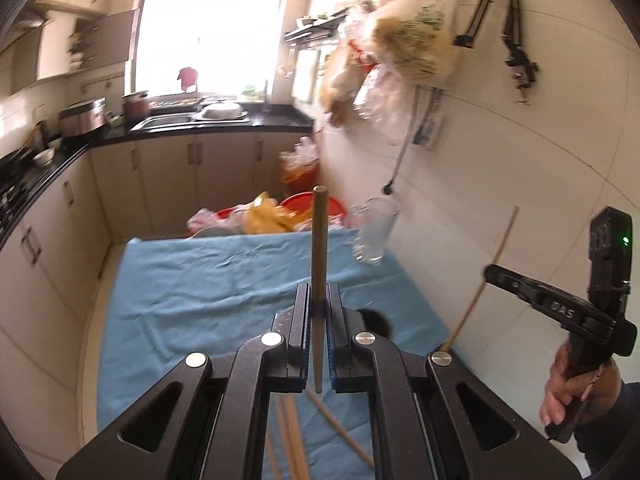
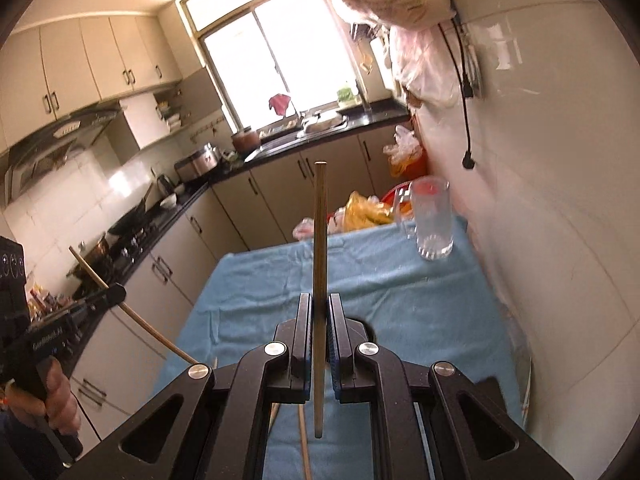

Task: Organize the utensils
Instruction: 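Carry the upright chopsticks with both grippers above the black holder cup, then lower the chopsticks into the black cup and open both grippers, then move both open grippers back over the remaining chopsticks, then close the left gripper on a chopstick while the right gripper grasps another, then lift the chopsticks upright and carry both toward the black cup, then lower the held chopsticks into the black cup with both grippers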

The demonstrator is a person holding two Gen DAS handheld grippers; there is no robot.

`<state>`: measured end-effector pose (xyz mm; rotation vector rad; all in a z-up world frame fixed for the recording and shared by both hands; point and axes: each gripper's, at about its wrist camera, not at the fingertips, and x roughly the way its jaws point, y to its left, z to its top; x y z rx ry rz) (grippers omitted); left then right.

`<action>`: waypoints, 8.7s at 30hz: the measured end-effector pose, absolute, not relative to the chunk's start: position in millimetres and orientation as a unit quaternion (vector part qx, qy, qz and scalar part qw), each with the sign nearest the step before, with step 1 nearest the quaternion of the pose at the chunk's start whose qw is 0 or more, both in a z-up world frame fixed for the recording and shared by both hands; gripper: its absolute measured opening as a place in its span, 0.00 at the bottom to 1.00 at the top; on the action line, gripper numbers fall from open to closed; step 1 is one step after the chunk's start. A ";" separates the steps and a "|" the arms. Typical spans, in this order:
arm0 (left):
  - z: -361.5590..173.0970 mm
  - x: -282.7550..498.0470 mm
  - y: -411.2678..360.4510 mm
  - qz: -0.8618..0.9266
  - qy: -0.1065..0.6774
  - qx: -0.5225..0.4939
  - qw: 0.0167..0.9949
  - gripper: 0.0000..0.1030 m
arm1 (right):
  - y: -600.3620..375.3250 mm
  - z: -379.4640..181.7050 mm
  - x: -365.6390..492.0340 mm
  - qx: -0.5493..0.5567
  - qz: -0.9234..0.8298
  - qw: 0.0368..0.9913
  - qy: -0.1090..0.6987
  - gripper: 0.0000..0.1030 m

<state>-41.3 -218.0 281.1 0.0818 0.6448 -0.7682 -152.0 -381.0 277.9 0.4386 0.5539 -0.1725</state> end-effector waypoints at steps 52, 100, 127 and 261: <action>196.2 24.0 -339.6 -0.352 0.403 0.056 0.843 0.28 | -445.3 184.4 -48.6 0.267 -0.112 0.890 0.351 0.14; 140.0 -24.2 -67.6 -0.143 0.446 -0.020 0.883 0.70 | -311.5 180.7 -167.1 0.176 0.029 0.900 0.399 0.57; 66.5 -31.1 -26.1 -0.161 0.534 0.006 0.830 0.47 | -272.5 56.9 -43.0 0.125 -0.010 0.823 0.554 0.31; 372.6 -56.3 -268.0 -0.421 0.256 0.033 0.870 0.06 | -392.5 302.9 -205.1 0.211 -0.117 0.942 0.234 0.07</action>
